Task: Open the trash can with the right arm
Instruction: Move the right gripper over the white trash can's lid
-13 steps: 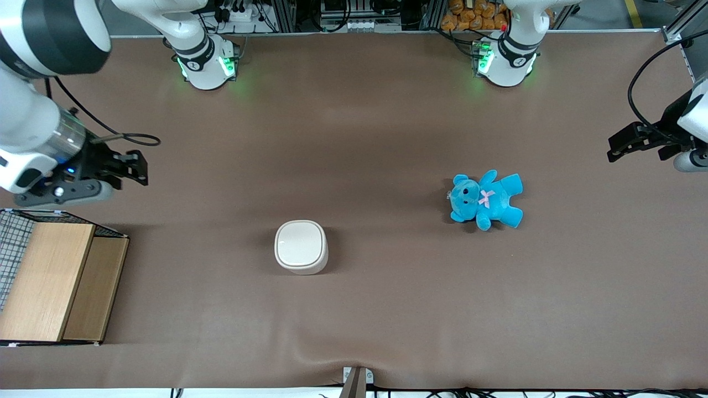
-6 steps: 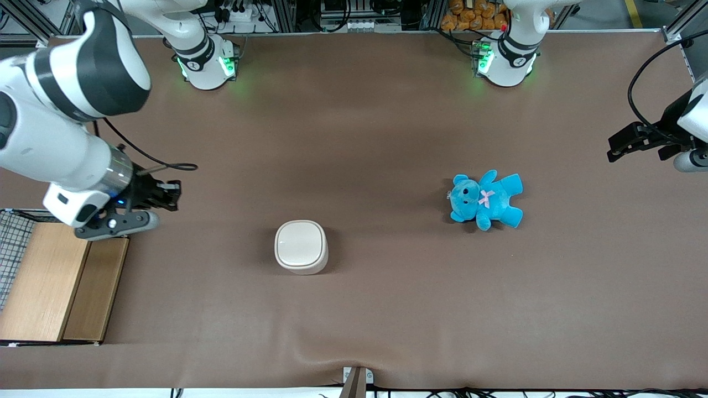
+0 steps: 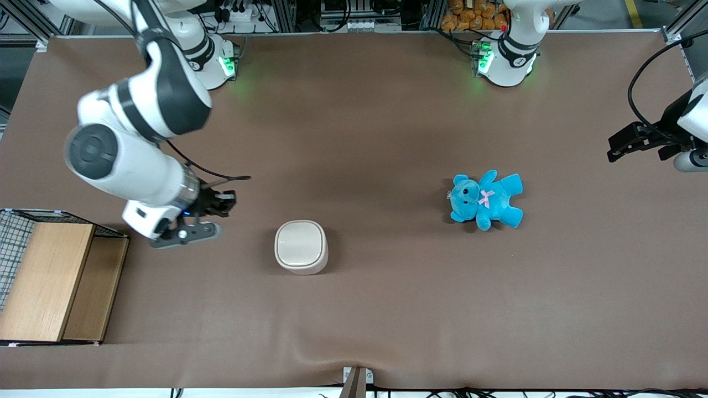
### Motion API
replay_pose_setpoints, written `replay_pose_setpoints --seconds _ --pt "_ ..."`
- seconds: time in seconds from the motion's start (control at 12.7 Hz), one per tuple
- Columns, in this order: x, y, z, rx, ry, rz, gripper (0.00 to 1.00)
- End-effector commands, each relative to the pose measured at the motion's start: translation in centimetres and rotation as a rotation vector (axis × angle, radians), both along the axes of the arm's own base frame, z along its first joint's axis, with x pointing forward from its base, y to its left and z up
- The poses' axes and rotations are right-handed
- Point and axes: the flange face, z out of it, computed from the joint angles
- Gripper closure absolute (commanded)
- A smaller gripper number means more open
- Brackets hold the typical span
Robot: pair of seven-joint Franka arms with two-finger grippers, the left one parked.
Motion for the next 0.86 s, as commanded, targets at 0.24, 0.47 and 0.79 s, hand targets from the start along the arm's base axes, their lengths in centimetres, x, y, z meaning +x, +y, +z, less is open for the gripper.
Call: replay_pose_setpoints --seconds 0.24,0.47,0.79 --pt "1.8 4.5 -4.9 0.036 -0.049 -0.06 1.0" --pt "2.3 5.3 -7.0 0.04 -0.057 -0.071 1.0" --pt "3.3 6.4 -9.1 0.056 -0.082 -0.067 1.0"
